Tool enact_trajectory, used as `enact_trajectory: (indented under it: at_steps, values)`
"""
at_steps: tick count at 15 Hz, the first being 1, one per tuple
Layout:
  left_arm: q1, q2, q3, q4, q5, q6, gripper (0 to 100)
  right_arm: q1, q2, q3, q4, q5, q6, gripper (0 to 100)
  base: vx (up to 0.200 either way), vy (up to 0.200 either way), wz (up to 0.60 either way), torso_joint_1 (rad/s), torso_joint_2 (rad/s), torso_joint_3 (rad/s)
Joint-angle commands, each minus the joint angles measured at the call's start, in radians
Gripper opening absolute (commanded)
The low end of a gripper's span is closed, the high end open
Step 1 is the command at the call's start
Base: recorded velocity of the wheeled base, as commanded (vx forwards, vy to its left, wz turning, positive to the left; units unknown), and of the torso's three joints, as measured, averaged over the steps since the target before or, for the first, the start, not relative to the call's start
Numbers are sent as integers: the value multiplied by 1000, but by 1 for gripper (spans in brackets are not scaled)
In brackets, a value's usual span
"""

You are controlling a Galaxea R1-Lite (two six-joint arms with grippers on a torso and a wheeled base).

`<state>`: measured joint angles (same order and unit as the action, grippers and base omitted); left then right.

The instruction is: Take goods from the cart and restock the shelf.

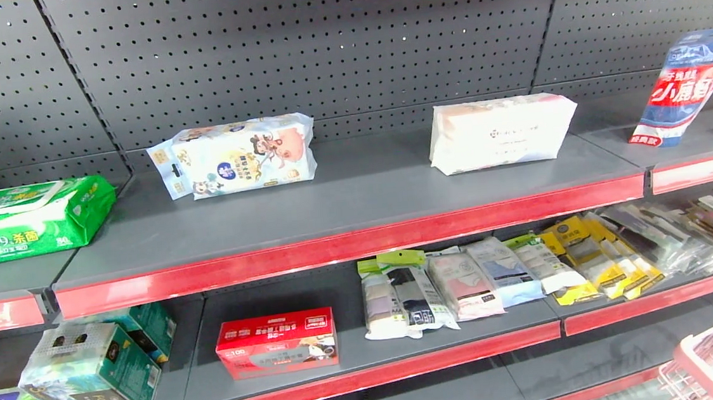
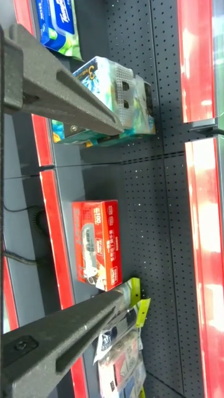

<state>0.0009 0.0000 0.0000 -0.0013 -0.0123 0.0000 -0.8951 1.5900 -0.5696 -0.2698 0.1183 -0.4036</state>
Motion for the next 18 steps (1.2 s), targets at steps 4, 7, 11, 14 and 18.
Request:
enact_trajectory:
  at_steps: [4,7,11,14,18]
  values:
    - [1,0,0,0,0,0,100,667,-453,103,115,-54,216,0,0,0,0,0,0,0]
    - [1,0,0,0,0,0,100,921,-510,135,119,-281,351,0,0,0,0,0,0,0]
    - [1,0,0,0,0,0,100,953,-562,165,124,-324,348,0,0,0,0,0,0,0]
    - [1,0,0,0,0,0,100,953,-573,175,124,-324,342,0,0,0,0,0,0,0]
    - [1,0,0,0,0,0,100,961,-575,186,123,-324,330,0,0,0,0,0,0,0]
